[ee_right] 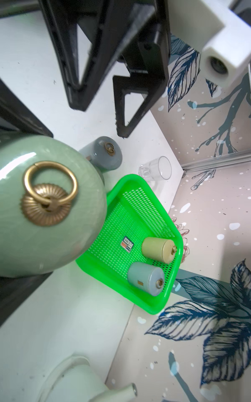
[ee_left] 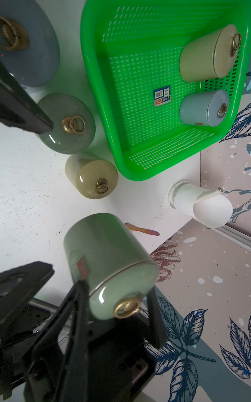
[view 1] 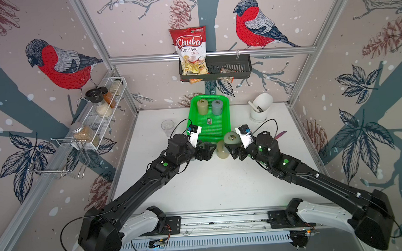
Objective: Take the tea canister out of the basket
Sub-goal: Pick up the tea canister from the basket, then place the tea canister at the center of the board.
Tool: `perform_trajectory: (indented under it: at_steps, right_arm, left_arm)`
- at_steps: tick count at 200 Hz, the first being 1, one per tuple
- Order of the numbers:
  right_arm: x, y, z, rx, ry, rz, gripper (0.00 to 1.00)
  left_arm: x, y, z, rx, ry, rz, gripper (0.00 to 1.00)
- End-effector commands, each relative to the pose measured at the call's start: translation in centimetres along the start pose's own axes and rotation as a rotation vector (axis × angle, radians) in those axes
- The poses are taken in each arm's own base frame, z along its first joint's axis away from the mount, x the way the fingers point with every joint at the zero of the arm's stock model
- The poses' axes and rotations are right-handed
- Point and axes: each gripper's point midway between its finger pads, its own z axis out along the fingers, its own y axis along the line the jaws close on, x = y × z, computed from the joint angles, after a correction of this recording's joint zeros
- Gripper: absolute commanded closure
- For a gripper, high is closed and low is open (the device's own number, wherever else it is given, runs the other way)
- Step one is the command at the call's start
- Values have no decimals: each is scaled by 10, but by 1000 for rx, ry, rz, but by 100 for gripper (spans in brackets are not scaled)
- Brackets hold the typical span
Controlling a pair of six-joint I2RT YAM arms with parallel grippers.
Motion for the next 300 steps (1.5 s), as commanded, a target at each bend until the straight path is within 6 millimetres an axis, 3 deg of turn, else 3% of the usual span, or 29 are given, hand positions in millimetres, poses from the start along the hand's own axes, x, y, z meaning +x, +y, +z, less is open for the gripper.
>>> perform_trajectory:
  at_steps: [1, 37, 105, 111, 183, 288, 300]
  right_arm:
    - [0, 4, -2, -2, -55, 73, 100]
    - [39, 11, 14, -11, 15, 108, 100]
    - [77, 18, 43, -9, 85, 115, 100]
    - [87, 17, 48, -3, 111, 113, 100]
    - [113, 13, 52, 15, 126, 126, 100]
    - [126, 11, 57, 38, 124, 134, 100]
    - [128, 11, 58, 41, 129, 131, 92]
  left_arm:
    - [-8, -7, 5, 40, -36, 18, 3]
    - [-1, -6, 13, 38, -12, 12, 3]
    - [6, 8, 16, -31, 0, 13, 3]
    - [6, 9, 16, -35, 2, 12, 3]
    - [11, 15, 22, -52, 18, 10, 3]
    - [14, 16, 26, -53, 28, 3, 3]
    - [14, 17, 26, -55, 29, 4, 3]
